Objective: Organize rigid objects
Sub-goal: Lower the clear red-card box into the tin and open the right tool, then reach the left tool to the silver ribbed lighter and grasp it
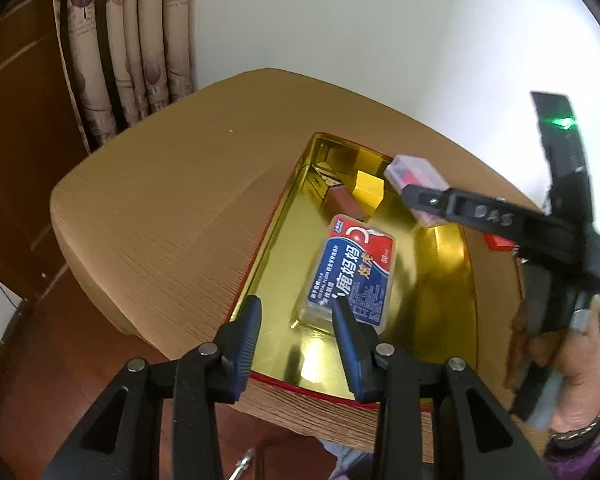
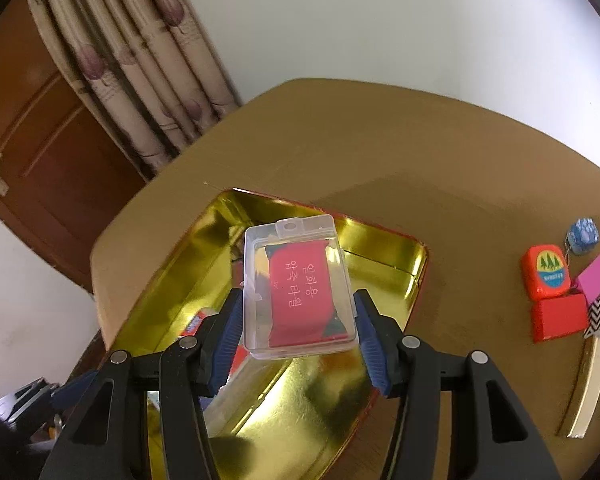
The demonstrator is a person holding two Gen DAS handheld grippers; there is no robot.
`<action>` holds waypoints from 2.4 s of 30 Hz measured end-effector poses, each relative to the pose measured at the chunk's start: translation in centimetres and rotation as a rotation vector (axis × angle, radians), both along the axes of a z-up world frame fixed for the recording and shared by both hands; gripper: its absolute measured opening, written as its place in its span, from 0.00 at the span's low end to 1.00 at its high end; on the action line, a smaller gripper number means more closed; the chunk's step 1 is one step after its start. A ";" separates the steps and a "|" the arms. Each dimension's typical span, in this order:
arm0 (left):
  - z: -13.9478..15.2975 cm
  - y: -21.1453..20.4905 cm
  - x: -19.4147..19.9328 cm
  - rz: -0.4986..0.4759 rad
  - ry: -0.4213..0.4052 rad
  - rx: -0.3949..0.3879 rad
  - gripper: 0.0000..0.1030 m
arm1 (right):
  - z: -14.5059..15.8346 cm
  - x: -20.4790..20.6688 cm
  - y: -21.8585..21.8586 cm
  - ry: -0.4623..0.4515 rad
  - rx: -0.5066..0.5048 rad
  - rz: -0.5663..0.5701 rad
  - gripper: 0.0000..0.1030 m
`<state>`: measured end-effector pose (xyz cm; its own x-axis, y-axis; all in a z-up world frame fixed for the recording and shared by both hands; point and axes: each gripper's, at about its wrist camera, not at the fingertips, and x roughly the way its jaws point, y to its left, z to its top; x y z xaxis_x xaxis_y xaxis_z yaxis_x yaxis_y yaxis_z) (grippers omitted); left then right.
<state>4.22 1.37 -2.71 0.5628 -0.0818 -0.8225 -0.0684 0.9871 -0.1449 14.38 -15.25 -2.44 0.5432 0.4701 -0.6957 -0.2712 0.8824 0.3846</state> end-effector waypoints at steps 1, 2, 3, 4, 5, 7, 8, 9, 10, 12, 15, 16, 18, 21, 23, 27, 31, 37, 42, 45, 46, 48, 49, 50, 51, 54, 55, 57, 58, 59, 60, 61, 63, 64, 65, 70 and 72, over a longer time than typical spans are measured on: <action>-0.1 0.3 -0.1 0.000 0.001 -0.013 0.36 | -0.3 0.0 0.0 0.006 -0.001 -0.013 0.50; -0.2 0.4 -0.2 -0.002 0.001 -0.024 0.36 | -0.4 0.2 0.2 0.011 -0.006 -0.025 0.50; -0.2 0.5 -0.3 -0.007 0.002 -0.025 0.36 | -0.7 0.3 0.3 0.022 -0.011 -0.045 0.51; -0.2 0.4 -0.3 -0.011 0.004 -0.018 0.36 | -1.0 0.4 0.5 0.031 -0.006 -0.050 0.51; -0.1 0.3 -0.3 -0.013 0.002 -0.012 0.36 | -1.1 0.5 0.5 0.034 -0.002 -0.058 0.51; 0.0 0.1 -0.4 -0.021 -0.004 -0.005 0.36 | -1.0 0.4 0.6 0.023 -0.019 -0.077 0.53; 0.0 0.0 -0.5 -0.025 -0.005 -0.001 0.36 | -1.0 0.5 0.8 0.022 -0.019 -0.074 0.54; 0.0 -0.2 -0.3 -0.026 -0.005 -0.002 0.36 | -1.0 0.4 0.7 0.022 -0.009 -0.069 0.59; 0.0 -0.2 -0.2 -0.028 -0.006 -0.003 0.36 | -0.8 0.2 0.5 0.015 0.001 -0.073 0.61; -0.1 -0.4 -0.2 -0.029 -0.002 0.008 0.36 | -0.2 -0.3 0.0 -0.009 0.037 -0.074 0.61; -0.1 -0.7 -0.3 -0.032 -0.006 0.029 0.36 | 1.0 -2.2 -2.2 -0.078 0.099 -0.088 0.62; -0.1 -0.7 -0.3 -0.033 -0.007 0.031 0.36 | 1.2 -3.0 -3.3 -0.093 0.124 -0.086 0.62; 0.0 -1.0 -0.6 -0.043 -0.017 0.034 0.36 | 1.0 -4.9 -5.6 -0.118 0.125 -0.120 0.64; 0.6 -1.6 -1.0 -0.068 -0.040 0.038 0.36 | -0.1 -8.4 -9.9 -0.149 0.065 -0.208 0.65; 1.1 -2.5 -1.4 -0.096 -0.057 0.046 0.36 | -1.0 -11.0 -13.0 -0.164 -0.009 -0.286 0.66; 1.9 -4.6 -2.2 -0.165 -0.070 0.057 0.36 | -3.0 -15.0 -18.8 -0.143 -0.164 -0.417 0.68; 2.3 -7.5 -3.0 -0.251 -0.062 0.054 0.36 | -4.6 -17.5 -24.3 -0.094 -0.171 -0.525 0.68; 2.6 -13.2 -3.4 -0.383 -0.026 0.040 0.36 | -6.6 -18.9 -28.7 -0.069 -0.208 -0.615 0.71; 2.0 -18.2 -2.3 -0.504 0.032 -0.012 0.36 | -7.4 -19.6 -30.1 -0.055 -0.163 -0.653 0.83; 0.9 -20.9 -0.6 -0.549 0.071 -0.061 0.36 | -7.6 -20.0 -31.0 -0.058 -0.120 -0.674 0.89; 0.6 -21.6 -0.1 -0.560 0.075 -0.095 0.36 | -7.7 -20.1 -31.0 -0.057 -0.107 -0.676 0.89; -0.1 -22.9 1.5 -0.563 0.080 -0.157 0.36 | -7.7 -20.5 -31.8 -0.054 -0.066 -0.686 0.90; -0.4 -23.6 2.2 -0.567 0.080 -0.171 0.36 | -7.8 -20.7 -32.2 -0.052 -0.040 -0.694 0.90; -0.9 -24.4 3.0 -0.562 0.084 -0.168 0.36 | -7.9 -20.7 -32.5 -0.050 -0.016 -0.694 0.90; -1.3 -25.1 3.7 -0.556 0.092 -0.160 0.36 | -7.9 -20.8 -32.7 -0.047 0.004 -0.696 0.91; -2.7 -26.9 5.7 -0.567 0.156 -0.173 0.36 | -8.0 -20.8 -33.0 -0.050 0.039 -0.699 0.91; -3.1 -27.4 6.2 -0.566 0.178 -0.152 0.37 | -7.9 -20.7 -32.9 -0.056 0.040 -0.688 0.91; -3.7 -28.5 7.2 -0.582 0.208 -0.108 0.43 | -7.8 -20.5 -32.5 -0.067 0.032 -0.668 0.91; -3.9 -29.1 7.6 -0.588 0.218 -0.089 0.44 | -7.6 -20.6 -32.3 -0.070 0.030 -0.659 0.91; -4.1 -29.9 8.1 -0.589 0.215 -0.070 0.44 | -7.6 -20.5 -32.2 -0.071 0.032 -0.651 0.90; -3.9 -30.3 8.2 -0.596 0.192 -0.062 0.44 | -7.6 -20.5 -32.2 -0.070 0.039 -0.645 0.90; -3.8 -30.9 8.3 -0.604 0.166 -0.041 0.45 | -7.7 -20.5 -32.3 -0.070 0.049 -0.643 0.91; -4.0 -31.9 9.0 -0.606 0.164 0.001 0.46 | -7.7 -20.5 -32.6 -0.067 0.073 -0.639 0.91; -4.3 -32.4 9.5 -0.615 0.176 -0.002 0.46 | -7.8 -20.5 -32.7 -0.066 0.083 -0.639 0.91; -4.5 -32.8 9.9 -0.619 0.183 -0.001 0.46 | -7.8 -20.5 -32.8 -0.065 0.091 -0.639 0.91; -6.4 -33.9 11.2 -0.619 0.220 0.026 0.46 | -7.8 -20.4 -32.8 -0.063 0.107 -0.627 0.90; -6.6 -34.0 11.3 -0.622 0.206 0.027 0.46 | -7.8 -20.4 -32.8 -0.062 0.112 -0.622 0.91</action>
